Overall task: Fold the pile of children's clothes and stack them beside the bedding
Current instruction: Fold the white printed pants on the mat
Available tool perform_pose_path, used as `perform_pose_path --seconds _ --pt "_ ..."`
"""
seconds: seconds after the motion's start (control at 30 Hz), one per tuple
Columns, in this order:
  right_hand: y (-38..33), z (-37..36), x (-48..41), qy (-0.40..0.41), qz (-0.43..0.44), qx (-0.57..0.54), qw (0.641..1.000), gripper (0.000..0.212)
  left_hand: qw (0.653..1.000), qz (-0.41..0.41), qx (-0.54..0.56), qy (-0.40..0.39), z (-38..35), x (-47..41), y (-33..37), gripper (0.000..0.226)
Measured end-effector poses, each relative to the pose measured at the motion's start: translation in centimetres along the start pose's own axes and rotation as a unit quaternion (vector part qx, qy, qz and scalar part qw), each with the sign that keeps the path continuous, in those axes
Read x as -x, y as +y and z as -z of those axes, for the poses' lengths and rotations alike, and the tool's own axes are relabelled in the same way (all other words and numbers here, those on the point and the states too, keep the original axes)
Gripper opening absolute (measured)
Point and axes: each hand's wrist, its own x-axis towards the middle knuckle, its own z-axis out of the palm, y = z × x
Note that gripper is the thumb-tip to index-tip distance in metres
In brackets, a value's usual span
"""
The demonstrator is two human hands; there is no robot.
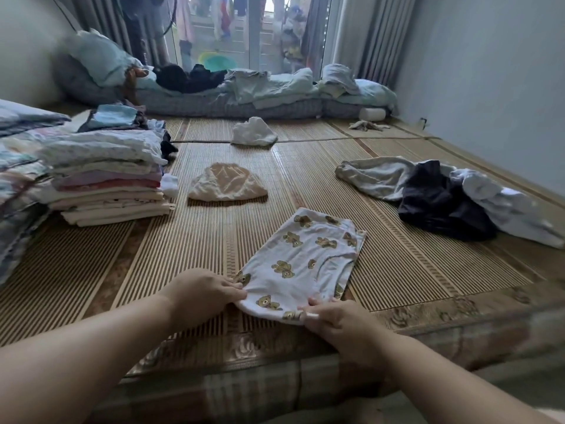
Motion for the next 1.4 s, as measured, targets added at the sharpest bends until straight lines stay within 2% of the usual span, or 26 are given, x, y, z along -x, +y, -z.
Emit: perform_pose_path --seconds 0.1,0.17,0.23,0.27,0.33,0.43,0.5,0.53,0.63,0.73,0.83,0.87,0.93,1.0,1.1,1.17,1.3,1.33,1.4 --pt "0.0 1.4 0.4 0.006 -0.040 -0.177 0.983 0.035 1.000 0.022 0.003 0.019 1.4 -0.6 0.5 0.029" --pt "0.0 2.3 0.4 0.006 -0.043 -0.268 0.962 0.030 0.993 0.060 0.099 0.009 2.8 -1.1 0.8 0.022" --pt "0.2 3.5 0.5 -0.019 -0.028 -0.341 0.940 0.034 0.965 0.107 0.238 -0.028 4.4 -1.4 1.2 0.016" --pt "0.3 4.3 0.6 -0.040 -0.014 -0.374 0.927 0.031 0.936 0.128 0.324 -0.047 5.3 -1.5 1.3 0.015" --pt "0.3 5.9 0.9 -0.073 -0.002 -0.435 0.897 0.027 0.854 0.135 0.497 -0.072 6.9 -1.5 1.3 0.015" --pt "0.5 7.8 0.2 -0.066 0.004 -0.516 0.854 0.036 0.738 0.114 0.663 -0.041 8.2 -1.9 0.5 0.020" --pt "0.8 8.5 -1.1 -0.032 -0.005 -0.518 0.855 0.035 0.698 0.151 0.700 0.005 7.8 -2.7 -0.1 0.027" --pt "0.9 8.7 -2.0 -0.004 -0.017 -0.505 0.863 0.032 0.690 0.183 0.699 0.034 7.5 -3.4 -0.2 0.027" --pt "1.6 8.8 -5.0 0.105 -0.092 -0.463 0.875 0.030 0.693 0.271 0.656 0.128 6.4 -6.1 -0.9 0.030" --pt "2.6 7.9 -7.9 0.214 -0.184 -0.410 0.867 0.025 0.693 0.324 0.615 0.189 5.2 -8.7 -1.8 0.037" --pt "3.9 6.8 -9.9 0.279 -0.248 -0.292 0.880 0.029 0.695 0.346 0.595 0.206 3.8 -10.2 -2.6 0.043" --pt "4.3 6.6 -10.2 0.288 -0.257 -0.239 0.891 0.033 0.708 0.346 0.585 0.190 3.4 -10.4 -2.6 0.047" --pt "4.8 6.6 -10.2 0.285 -0.291 -0.138 0.903 0.052 0.759 0.349 0.536 0.125 2.2 -10.5 -2.5 0.059" --pt "5.2 6.8 -10.1 0.235 -0.327 -0.060 0.913 0.061 0.791 0.356 0.494 0.059 1.1 -10.5 -2.0 0.070" --pt "5.1 7.1 -9.6 0.124 -0.347 -0.037 0.929 0.046 0.825 0.356 0.438 -0.003 0.5 -10.7 -1.1 0.084" --pt "4.6 6.9 -9.4 0.095 -0.328 -0.053 0.938 0.039 0.848 0.346 0.399 -0.038 0.6 -11.0 -0.8 0.093" --pt "3.9 6.6 -9.4 0.138 -0.265 -0.060 0.952 0.023 0.841 0.303 0.448 -0.014 0.7 -11.2 -0.7 0.095" --pt "3.9 6.6 -9.3 0.159 -0.262 -0.083 0.948 0.027 0.822 0.299 0.484 0.011 0.9 -11.0 -0.6 0.092" --pt "3.9 6.8 -8.7 0.186 -0.245 -0.144 0.941 0.054 0.777 0.297 0.553 0.052 1.3 -10.8 -0.6 0.085"
